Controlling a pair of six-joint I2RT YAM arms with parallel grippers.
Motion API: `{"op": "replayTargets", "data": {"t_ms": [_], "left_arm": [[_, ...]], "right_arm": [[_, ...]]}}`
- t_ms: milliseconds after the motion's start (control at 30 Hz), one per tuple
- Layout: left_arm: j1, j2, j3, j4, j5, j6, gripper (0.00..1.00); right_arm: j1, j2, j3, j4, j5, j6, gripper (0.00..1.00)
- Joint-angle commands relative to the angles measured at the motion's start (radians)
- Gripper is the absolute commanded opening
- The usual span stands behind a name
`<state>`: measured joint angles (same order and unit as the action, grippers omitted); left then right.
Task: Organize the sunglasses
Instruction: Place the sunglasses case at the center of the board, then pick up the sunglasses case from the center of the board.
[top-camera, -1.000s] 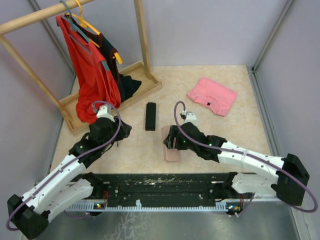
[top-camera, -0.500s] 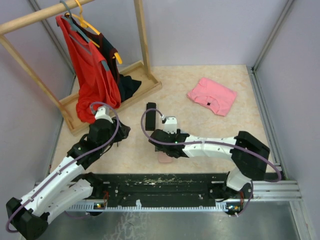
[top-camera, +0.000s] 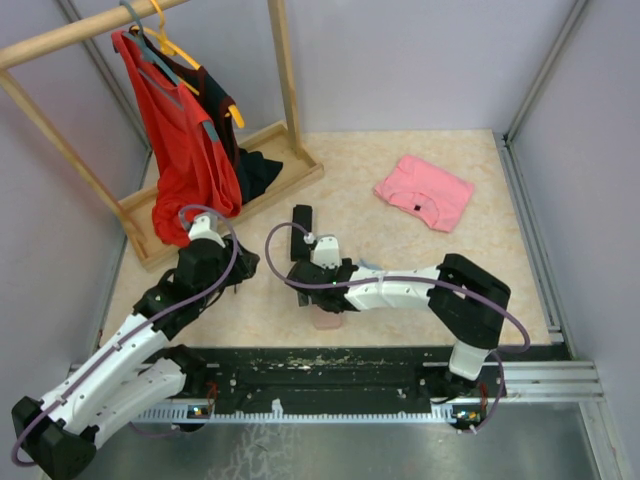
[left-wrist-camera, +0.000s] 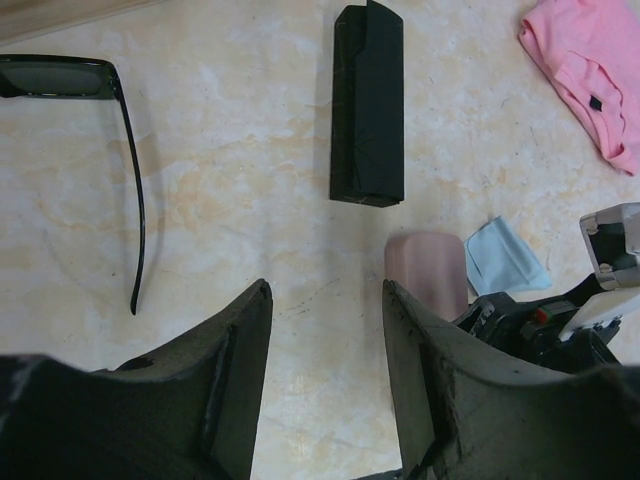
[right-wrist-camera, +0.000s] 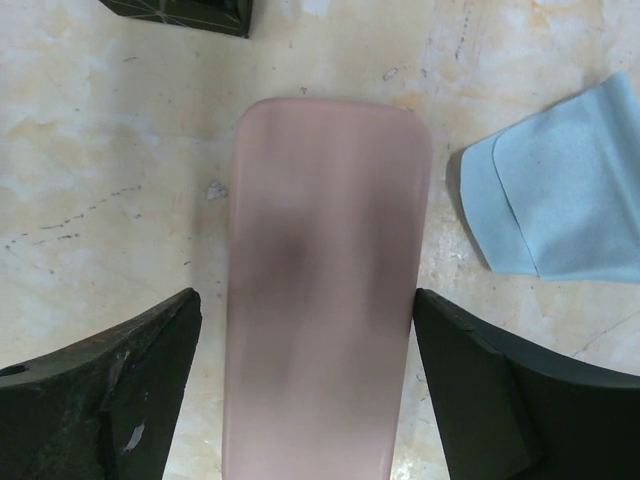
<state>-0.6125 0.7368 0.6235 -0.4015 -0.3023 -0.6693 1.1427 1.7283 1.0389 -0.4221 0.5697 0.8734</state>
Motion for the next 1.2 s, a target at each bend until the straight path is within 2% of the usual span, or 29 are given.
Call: {"op": "replayTargets", "data": {"t_ms": [0, 200, 400, 500, 600, 700, 833, 1067, 1167], "left_arm": [[0.003, -0.02, -0.009, -0.012, -0.022, 0.02, 0.56], [0.003, -0.005, 0.022, -0.022, -0.04, 0.038, 0.6], [-0.017, 0.139, 0.109, -0.052, 0.029, 0.016, 0.64], [-0.131, 0.256, 0.154, -0.052, -0.053, -0.017, 0.66], [-0.278, 0.392, 0.222, -0.055, -0.128, -0.064, 0.69], [-0.354, 0.536, 0.296, -0.072, -0.127, -0.116, 0.77], [-0.425, 0.687, 0.364, -0.081, -0.128, -0.16, 0.79], [-0.498, 0.85, 0.437, -0.149, -0.149, -0.24, 0.91], [-0.507, 0.894, 0.451, -0.149, -0.15, -0.259, 0.92]], "right_arm": [[0.003, -0.066, 0.042, 0.071, -0.005, -0.07, 0.87], [-0.079, -0.26, -0.022, 0.126, -0.1, -0.134, 0.89], [-0.387, -0.474, -0.235, 0.259, -0.32, -0.162, 0.89], [-0.554, -0.548, -0.325, 0.284, -0.461, -0.166, 0.89], [-0.647, -0.606, -0.389, 0.288, -0.511, -0.189, 0.89], [-0.684, -0.65, -0.431, 0.282, -0.522, -0.205, 0.89], [-0.693, -0.694, -0.485, 0.3, -0.538, -0.207, 0.89], [-0.697, -0.737, -0.557, 0.34, -0.59, -0.206, 0.89], [-0.697, -0.749, -0.571, 0.342, -0.597, -0.212, 0.89]]}}
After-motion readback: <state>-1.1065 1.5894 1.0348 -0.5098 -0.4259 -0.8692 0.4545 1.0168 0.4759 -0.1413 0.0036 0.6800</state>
